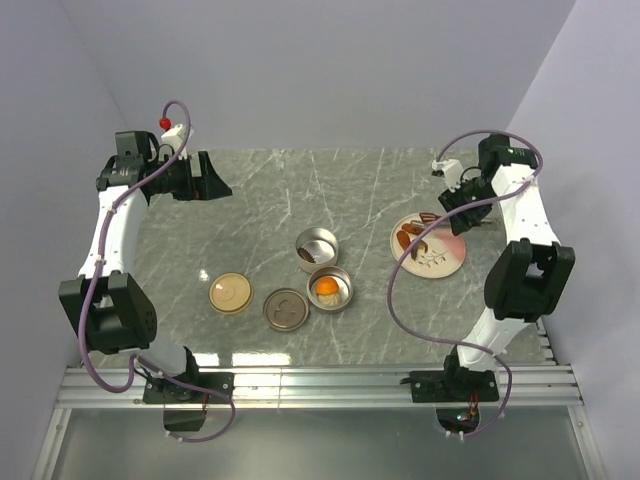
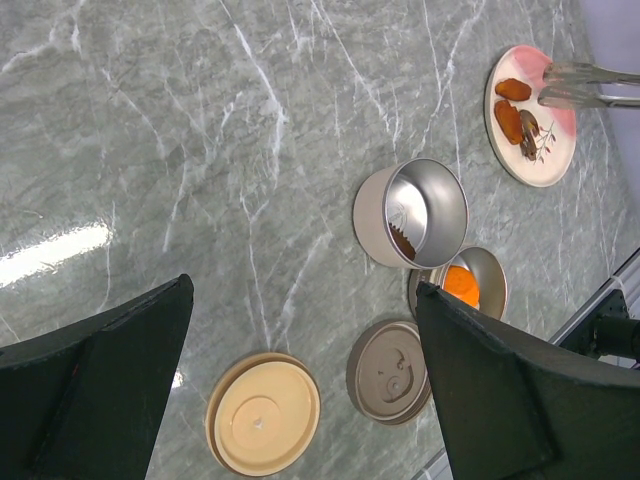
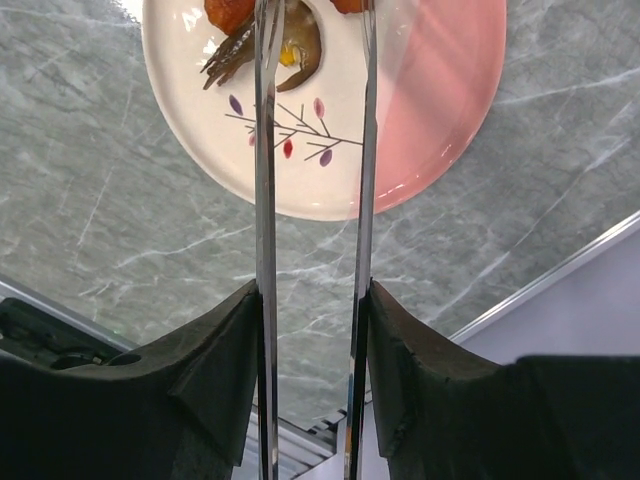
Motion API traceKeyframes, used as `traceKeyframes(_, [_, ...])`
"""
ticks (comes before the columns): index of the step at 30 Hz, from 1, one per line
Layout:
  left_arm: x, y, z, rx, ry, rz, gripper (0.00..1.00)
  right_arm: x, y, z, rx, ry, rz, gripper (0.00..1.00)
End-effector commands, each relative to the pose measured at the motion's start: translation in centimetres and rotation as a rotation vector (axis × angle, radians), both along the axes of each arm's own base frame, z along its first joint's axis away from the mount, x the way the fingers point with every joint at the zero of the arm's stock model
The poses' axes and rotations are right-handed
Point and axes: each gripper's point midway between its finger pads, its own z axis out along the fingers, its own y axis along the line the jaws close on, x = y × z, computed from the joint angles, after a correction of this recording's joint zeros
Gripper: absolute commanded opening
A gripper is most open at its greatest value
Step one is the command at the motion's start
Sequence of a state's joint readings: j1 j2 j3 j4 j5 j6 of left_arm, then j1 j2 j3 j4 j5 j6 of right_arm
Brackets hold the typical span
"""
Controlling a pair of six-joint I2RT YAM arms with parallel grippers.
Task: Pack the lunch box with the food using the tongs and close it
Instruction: Pick up the food using the clamp
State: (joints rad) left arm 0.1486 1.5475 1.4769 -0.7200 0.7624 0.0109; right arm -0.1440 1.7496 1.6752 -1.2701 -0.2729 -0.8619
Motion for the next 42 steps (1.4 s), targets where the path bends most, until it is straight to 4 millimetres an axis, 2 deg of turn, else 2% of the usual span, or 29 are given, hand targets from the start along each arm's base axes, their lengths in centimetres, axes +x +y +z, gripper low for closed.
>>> traceKeyframes(1, [0.2, -0.2, 2.0, 0.005, -0.065, -0.013, 0.99, 1.5, -0.2, 0.0, -0.016, -0.03, 0.029, 0.5])
traceKeyframes(17, [0.7, -0.3, 1.1, -0.006, -0.04, -0.013, 0.99, 3.2, -0.1, -2.5, -0.042, -0.02, 0.042, 0.53])
traceKeyframes(25, [0.9, -0.3, 0.9, -0.006, -0.037, -0.012, 0.99, 3.3, 0.4, -3.4, -0.041, 0.0, 0.051, 0.53])
traceKeyframes(30, [0.9, -0.2, 1.1, -0.004, -0.041, -0.011, 0.99, 2.5, 0.4, -3.9, -0.038, 0.035, 0.047, 0.49])
traceKeyframes(35, [0.9, -0.3, 1.2, -0.006, -0.043, -0.013, 0.99, 1.8, 0.7, -3.5, -0.018, 0.042, 0.034, 0.4])
traceKeyframes(42, [1.0, -0.2, 1.5, -0.005, -0.059, -0.015, 0.99, 1.6, 0.4, -0.7, 0.033, 0.001, -0.031, 0.36])
